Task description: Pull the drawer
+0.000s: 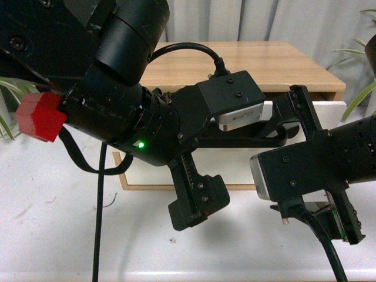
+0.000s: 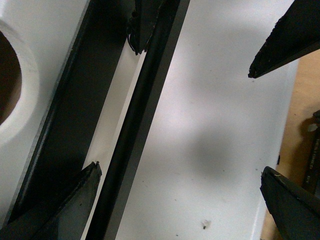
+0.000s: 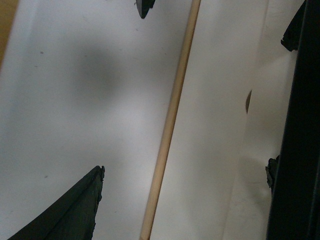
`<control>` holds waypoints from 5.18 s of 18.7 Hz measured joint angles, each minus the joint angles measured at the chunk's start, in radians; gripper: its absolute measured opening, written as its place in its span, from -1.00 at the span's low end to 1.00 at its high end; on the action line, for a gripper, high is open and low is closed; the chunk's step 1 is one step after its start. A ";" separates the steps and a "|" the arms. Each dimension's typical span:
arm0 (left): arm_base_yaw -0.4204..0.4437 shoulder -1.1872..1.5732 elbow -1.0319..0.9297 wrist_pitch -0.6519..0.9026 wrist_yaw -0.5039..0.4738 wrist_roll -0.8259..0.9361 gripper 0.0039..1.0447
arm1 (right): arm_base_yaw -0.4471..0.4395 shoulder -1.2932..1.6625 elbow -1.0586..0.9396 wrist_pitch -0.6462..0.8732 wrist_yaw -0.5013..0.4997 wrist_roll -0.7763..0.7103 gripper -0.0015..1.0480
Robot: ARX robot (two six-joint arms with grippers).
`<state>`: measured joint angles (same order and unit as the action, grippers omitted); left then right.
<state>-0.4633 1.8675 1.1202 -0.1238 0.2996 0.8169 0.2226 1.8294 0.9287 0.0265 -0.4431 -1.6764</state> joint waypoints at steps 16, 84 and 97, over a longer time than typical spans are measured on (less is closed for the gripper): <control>-0.081 -0.235 -0.301 0.096 0.034 -0.127 0.87 | 0.059 -0.294 -0.319 0.043 0.012 0.072 0.88; 0.463 -1.675 -1.110 0.315 -0.300 -0.830 -0.97 | -0.223 -1.659 -0.916 0.145 0.443 1.678 -0.96; 0.463 -1.859 -1.110 0.120 -0.300 -0.830 -0.97 | -0.223 -1.826 -0.916 -0.030 0.443 1.678 -0.96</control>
<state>-0.0002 0.0090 0.0101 -0.0036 -0.0006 -0.0128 -0.0002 0.0036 0.0132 -0.0036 0.0002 0.0021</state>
